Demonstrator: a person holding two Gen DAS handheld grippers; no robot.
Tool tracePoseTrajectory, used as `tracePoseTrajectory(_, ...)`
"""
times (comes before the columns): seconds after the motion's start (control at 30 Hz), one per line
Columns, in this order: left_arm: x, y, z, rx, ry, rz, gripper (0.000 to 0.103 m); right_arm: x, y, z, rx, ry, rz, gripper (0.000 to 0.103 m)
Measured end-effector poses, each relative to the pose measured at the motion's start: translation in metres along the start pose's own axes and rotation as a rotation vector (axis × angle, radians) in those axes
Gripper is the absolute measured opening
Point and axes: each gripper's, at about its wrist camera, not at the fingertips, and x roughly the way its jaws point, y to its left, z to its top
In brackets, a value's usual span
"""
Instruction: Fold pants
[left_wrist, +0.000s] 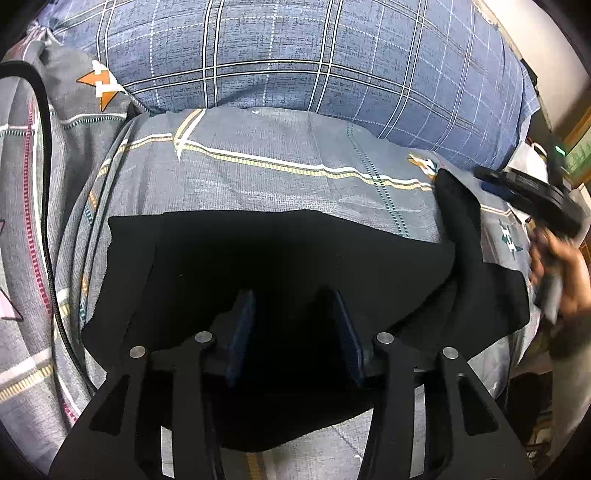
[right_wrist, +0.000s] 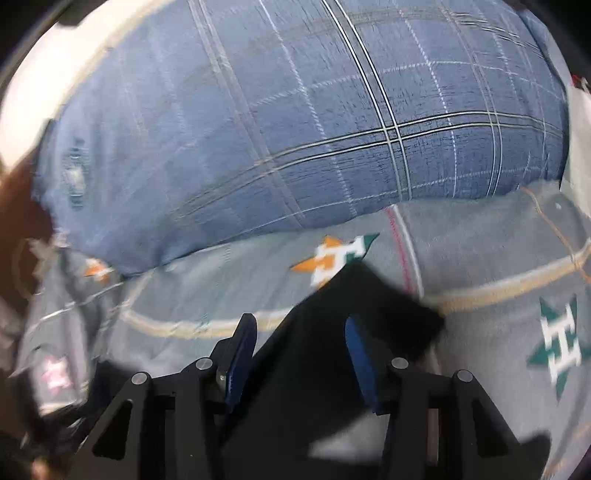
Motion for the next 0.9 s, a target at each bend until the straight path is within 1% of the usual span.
tracePoseTrajectory(0.03,0.001,0.000,0.001,0.000,0.003,-0.002,0.045,0.012,-0.002,0.007,-0.012,0.023,-0.029,0.048)
tracePoseTrajectory(0.07,0.001,0.001,0.002,-0.002,0.005,-0.007,0.048,0.026,-0.006,0.015,-0.027,0.049,-0.064,0.048)
tracePoseTrajectory(0.1,0.002,0.002,0.002,-0.003,0.007,-0.016,0.050,0.035,-0.010,0.020,-0.036,0.061,-0.077,0.048)
tracePoseTrajectory(0.13,0.003,0.002,0.003,-0.004,0.009,-0.027,0.053,0.045,-0.013,0.024,-0.050,0.076,-0.082,0.048)
tracePoseTrajectory(0.17,0.004,0.002,0.004,-0.006,0.011,-0.034,0.054,0.056,-0.016,0.027,-0.064,0.100,-0.084,0.049)
tracePoseTrajectory(0.27,0.009,0.002,0.006,-0.002,0.018,-0.029,0.055,0.077,-0.020,0.023,-0.118,0.170,-0.099,0.049)
tracePoseTrajectory(0.3,0.010,0.002,0.006,-0.001,0.019,-0.028,0.055,0.074,-0.017,0.021,-0.150,0.121,-0.095,0.046)
tracePoseTrajectory(0.33,0.011,0.002,0.006,-0.004,0.019,-0.028,0.055,0.072,-0.016,0.019,-0.157,0.111,-0.089,0.024)
tracePoseTrajectory(0.37,0.012,0.003,0.006,-0.005,0.021,-0.028,0.055,0.069,-0.017,0.019,-0.148,0.106,-0.078,0.009)
tracePoseTrajectory(0.4,0.013,0.003,0.006,-0.009,0.022,-0.028,0.055,0.062,-0.017,0.019,-0.142,0.090,-0.051,0.006)
tracePoseTrajectory(0.47,0.013,0.004,0.006,-0.015,0.021,-0.029,0.056,0.033,-0.018,0.020,-0.141,0.030,-0.012,0.006)
tracePoseTrajectory(0.57,0.011,0.005,0.004,-0.028,0.008,-0.038,0.056,-0.053,-0.029,0.013,-0.094,-0.145,0.074,0.006)
tracePoseTrajectory(0.63,0.010,0.007,0.002,-0.034,0.002,-0.046,0.056,-0.119,-0.045,-0.009,-0.058,-0.267,0.108,0.006)
tracePoseTrajectory(0.67,0.011,0.008,0.001,-0.038,0.000,-0.050,0.056,-0.155,-0.057,-0.028,-0.043,-0.325,0.120,0.006)
tracePoseTrajectory(0.7,0.011,0.008,-0.001,-0.040,-0.001,-0.054,0.056,-0.174,-0.066,-0.043,-0.036,-0.348,0.129,0.006)
tracePoseTrajectory(0.73,0.011,0.008,-0.002,-0.040,0.000,-0.055,0.056,-0.195,-0.077,-0.064,-0.034,-0.359,0.145,0.006)
tracePoseTrajectory(0.77,0.010,0.008,-0.003,-0.038,0.000,-0.054,0.056,-0.209,-0.086,-0.086,-0.039,-0.346,0.140,0.006)
tracePoseTrajectory(0.8,0.009,0.007,-0.004,-0.035,-0.001,-0.053,0.056,-0.213,-0.092,-0.102,-0.046,-0.324,0.118,0.006)
tracePoseTrajectory(0.83,0.009,0.007,-0.004,-0.033,0.000,-0.050,0.056,-0.213,-0.100,-0.123,-0.059,-0.274,0.068,0.005)
tracePoseTrajectory(0.87,0.009,0.007,-0.004,-0.031,0.002,-0.048,0.056,-0.210,-0.108,-0.137,-0.065,-0.229,0.006,0.006)
tracePoseTrajectory(0.9,0.010,0.006,-0.004,-0.032,0.003,-0.046,0.056,-0.204,-0.118,-0.154,-0.053,-0.163,-0.088,0.007)
